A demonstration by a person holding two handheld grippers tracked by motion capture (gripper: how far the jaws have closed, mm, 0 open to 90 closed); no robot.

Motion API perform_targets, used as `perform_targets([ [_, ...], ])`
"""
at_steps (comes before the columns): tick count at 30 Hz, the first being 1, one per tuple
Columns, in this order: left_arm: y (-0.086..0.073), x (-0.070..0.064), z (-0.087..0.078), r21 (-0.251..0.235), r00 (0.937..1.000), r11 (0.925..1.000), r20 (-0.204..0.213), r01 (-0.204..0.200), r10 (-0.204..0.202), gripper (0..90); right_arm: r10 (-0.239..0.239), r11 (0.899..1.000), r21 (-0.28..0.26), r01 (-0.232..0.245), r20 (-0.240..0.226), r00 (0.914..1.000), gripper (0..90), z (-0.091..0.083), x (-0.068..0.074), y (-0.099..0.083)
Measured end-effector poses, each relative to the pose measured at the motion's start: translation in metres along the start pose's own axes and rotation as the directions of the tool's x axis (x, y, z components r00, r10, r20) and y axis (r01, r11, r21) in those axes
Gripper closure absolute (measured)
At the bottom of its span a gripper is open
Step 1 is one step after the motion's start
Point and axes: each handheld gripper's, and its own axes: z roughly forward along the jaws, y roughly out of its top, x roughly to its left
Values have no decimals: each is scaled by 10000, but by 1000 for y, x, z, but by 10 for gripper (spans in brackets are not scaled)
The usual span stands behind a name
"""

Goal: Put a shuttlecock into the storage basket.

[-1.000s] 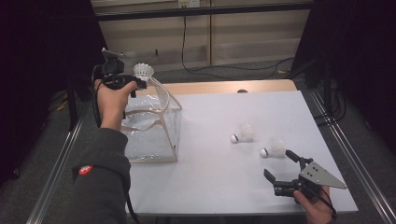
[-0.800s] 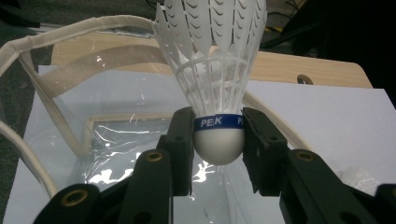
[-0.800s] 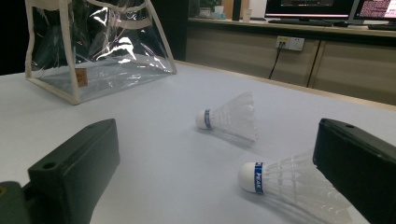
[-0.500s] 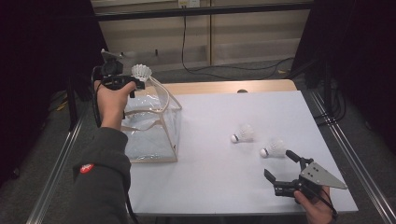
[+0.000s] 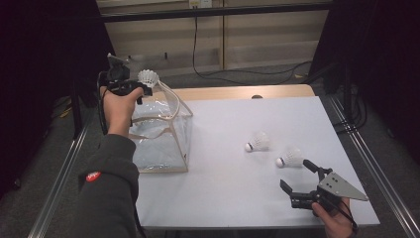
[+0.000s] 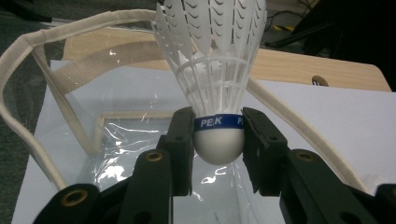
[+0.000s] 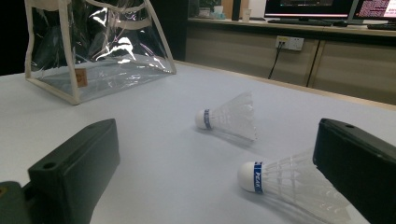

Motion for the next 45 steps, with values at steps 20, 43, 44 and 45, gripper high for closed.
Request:
perform_targets([
  [20, -4, 11, 11, -65, 9985, 9999, -519, -154, 150, 586, 97, 10000, 19, -97, 31, 9999, 5, -1, 0, 0],
  [43, -5, -7, -6, 19, 9982, 9986, 270, -537, 537, 479, 37, 10000, 26, -37, 84, 10000, 5, -1, 0, 0],
  [44, -5, -8, -8, 8, 9981, 9986, 314, -536, 535, 474, 48, 10000, 32, -48, 87, 10000, 5, -1, 0, 0],
  [45, -5, -8, -9, 37, 9973, 9980, 377, -625, 623, 470, 28, 10000, -7, -28, 95, 10000, 5, -1, -1, 0],
])
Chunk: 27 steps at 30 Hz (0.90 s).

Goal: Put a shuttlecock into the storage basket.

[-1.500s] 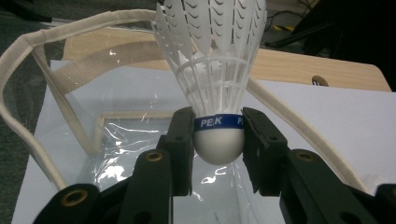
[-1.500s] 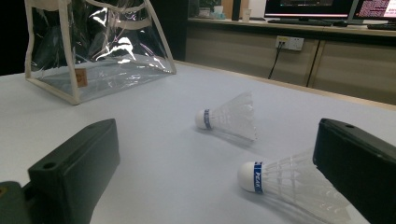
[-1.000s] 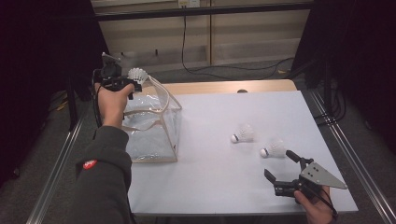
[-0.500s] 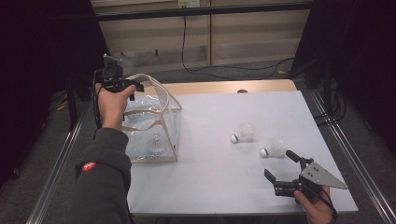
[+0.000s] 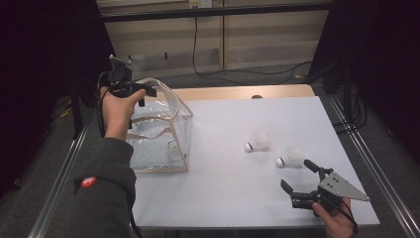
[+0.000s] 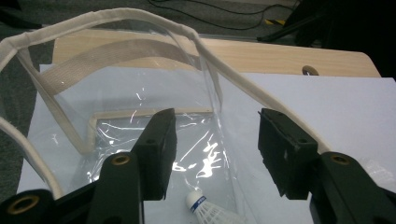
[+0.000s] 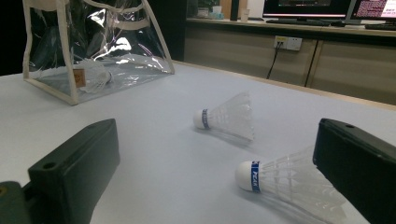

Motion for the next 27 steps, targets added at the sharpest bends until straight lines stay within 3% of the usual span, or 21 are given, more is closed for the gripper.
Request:
perform_targets([
  [18, 0, -16, -13, 197, 9955, 9992, 891, -346, 327, 409, -11, 10000, 48, 11, -33, 10000, 5, -1, 0, 0],
  [27, -1, -25, -14, 232, 9882, 9976, 1405, -648, 609, 347, -30, 10000, 26, 30, -49, 10000, 5, -1, 0, 0],
])
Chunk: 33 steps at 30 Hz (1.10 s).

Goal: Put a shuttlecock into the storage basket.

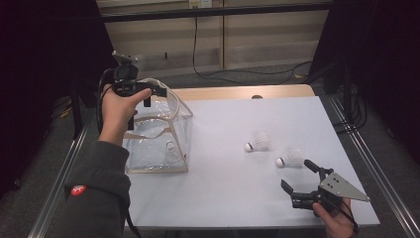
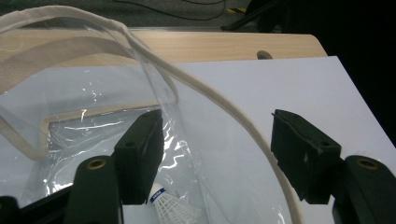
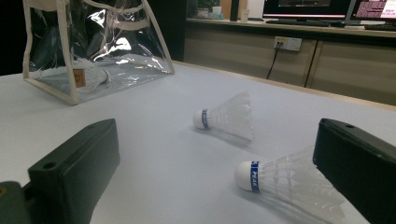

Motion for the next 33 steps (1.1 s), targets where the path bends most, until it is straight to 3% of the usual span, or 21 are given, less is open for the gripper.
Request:
perform_targets([
  [11, -2, -15, 0, 211, 9957, 9996, 920, -161, 141, 289, 8, 10000, 7, -8, 20, 10000, 5, 0, 1, 0],
  [23, -5, -34, 4, 270, 9891, 9977, 1356, -620, 578, 252, 38, 10000, 15, -38, -13, 10000, 5, 0, 1, 0],
  [33, -8, -47, 4, 332, 9800, 9934, 1709, -1095, 1023, 226, 8, 10000, 9, -8, -35, 10000, 5, 0, 1, 0],
])
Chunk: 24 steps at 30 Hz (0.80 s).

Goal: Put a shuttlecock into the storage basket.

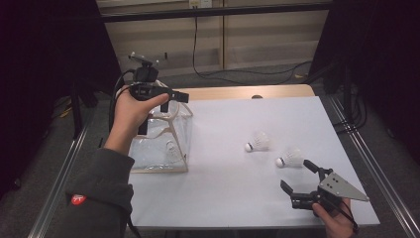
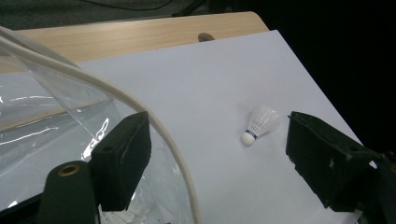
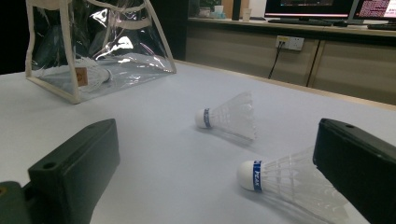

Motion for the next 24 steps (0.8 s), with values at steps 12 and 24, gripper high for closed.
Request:
perform_targets([
  [12, 0, -19, 5, 157, 9975, 9982, 411, -582, 576, 191, 8, 10000, 4, -8, 19, 10000, 5, 0, 0, 0],
  [24, -2, -34, 12, 286, 9910, 9939, 850, -1063, 1036, 159, -35, 10000, 0, 35, -6, 10000, 5, 0, 0, 0],
])
